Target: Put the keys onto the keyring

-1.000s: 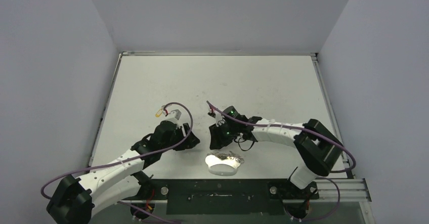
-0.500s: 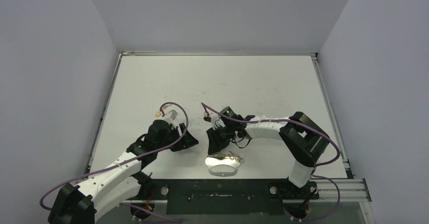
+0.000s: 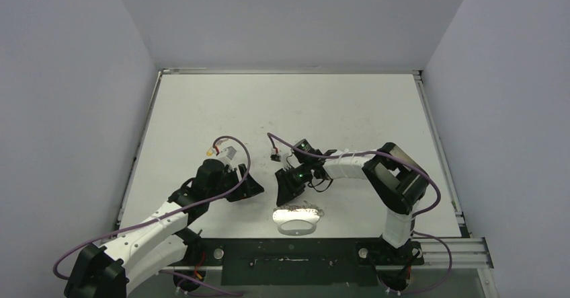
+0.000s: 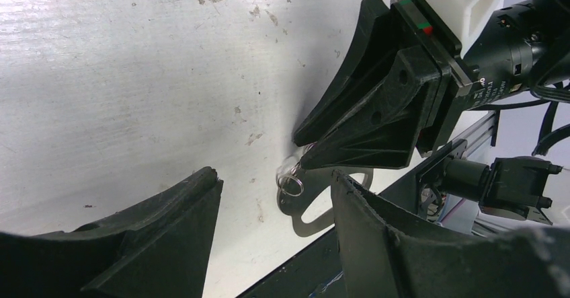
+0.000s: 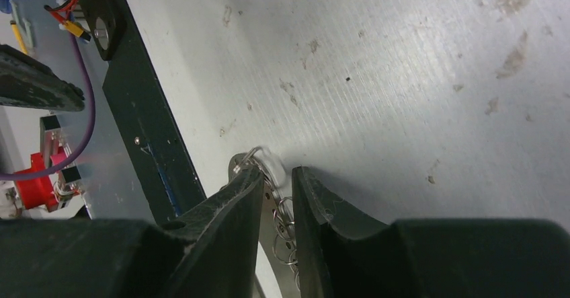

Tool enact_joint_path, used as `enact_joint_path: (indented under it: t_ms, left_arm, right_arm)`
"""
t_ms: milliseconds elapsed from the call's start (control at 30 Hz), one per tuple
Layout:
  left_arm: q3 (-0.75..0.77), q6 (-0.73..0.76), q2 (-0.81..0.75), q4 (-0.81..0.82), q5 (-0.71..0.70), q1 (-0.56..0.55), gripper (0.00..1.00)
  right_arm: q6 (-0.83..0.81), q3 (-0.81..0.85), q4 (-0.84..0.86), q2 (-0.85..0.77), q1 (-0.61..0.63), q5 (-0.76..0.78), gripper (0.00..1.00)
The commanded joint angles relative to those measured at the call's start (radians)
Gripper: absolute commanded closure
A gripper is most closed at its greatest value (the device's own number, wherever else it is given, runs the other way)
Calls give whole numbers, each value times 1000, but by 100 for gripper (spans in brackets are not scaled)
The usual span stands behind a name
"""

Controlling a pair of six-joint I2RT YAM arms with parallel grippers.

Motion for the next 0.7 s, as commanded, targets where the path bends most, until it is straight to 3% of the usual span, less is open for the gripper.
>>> enact_joint_path:
  t_ms: [0,400,533,667]
  left_arm:
    - [13,17,-5,30,11,9,41]
    - [14,28,-13,36,12,13,41]
    - [9,27,-15,39,15,13,41]
    - [4,23,-16,50,22,13,41]
  right_arm:
    - [-69,41,-32,39,3,-34,73]
    - [-129,61,-99,36,13,-88,76]
    - [-128,56,-80,18,14,-107,66]
    - [-109,55,-51,14,14,-116,64]
